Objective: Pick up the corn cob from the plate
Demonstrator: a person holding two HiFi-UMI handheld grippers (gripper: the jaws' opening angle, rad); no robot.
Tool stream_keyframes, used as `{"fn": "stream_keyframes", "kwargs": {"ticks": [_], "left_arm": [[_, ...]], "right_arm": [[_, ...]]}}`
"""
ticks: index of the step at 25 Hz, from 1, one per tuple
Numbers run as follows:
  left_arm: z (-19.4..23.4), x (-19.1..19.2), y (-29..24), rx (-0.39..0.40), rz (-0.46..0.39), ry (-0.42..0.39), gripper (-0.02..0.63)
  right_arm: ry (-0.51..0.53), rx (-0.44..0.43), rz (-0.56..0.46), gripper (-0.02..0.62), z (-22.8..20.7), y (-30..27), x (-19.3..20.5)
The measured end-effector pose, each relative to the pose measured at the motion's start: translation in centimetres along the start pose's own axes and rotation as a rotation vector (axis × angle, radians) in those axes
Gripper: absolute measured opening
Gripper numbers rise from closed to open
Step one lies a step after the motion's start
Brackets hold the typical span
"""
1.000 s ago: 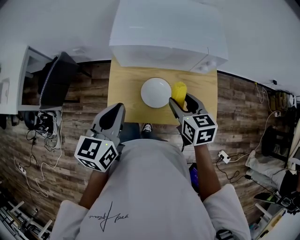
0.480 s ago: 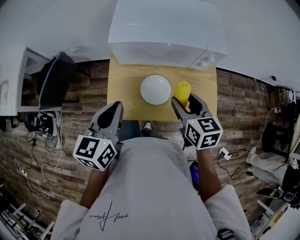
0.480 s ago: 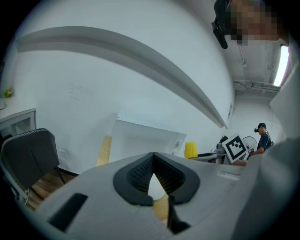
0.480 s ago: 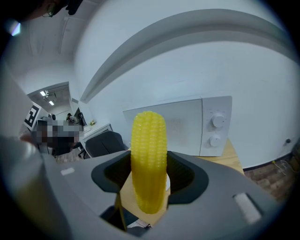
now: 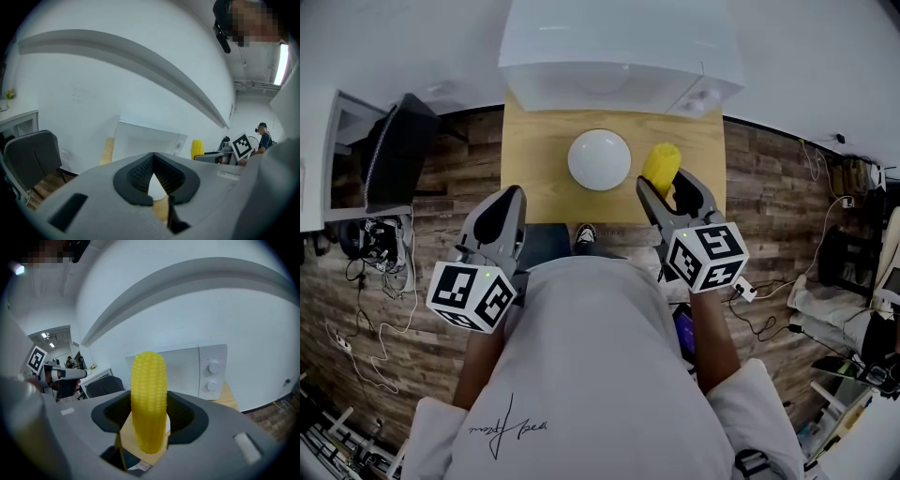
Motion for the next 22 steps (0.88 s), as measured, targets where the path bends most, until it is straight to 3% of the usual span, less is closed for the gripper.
{"fn": "stream_keyframes", "kwargs": {"ticks": [22], "left_arm": [[0.3,0.1,0.4,-0.039,-0.010,0.015,-0.007]], "right_arm": [[0.029,0.006,-0.124,0.246,0.0,3.3,-1.6]]}}
Point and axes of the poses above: the fingertips, and each gripper's own axes: y backward along the fingers, z to its left, x out of its underside, the point moved 1 cm from there along y, backward along the fingers, and after that the axes turned 11 degrees about -x, right-handed, at the moved point
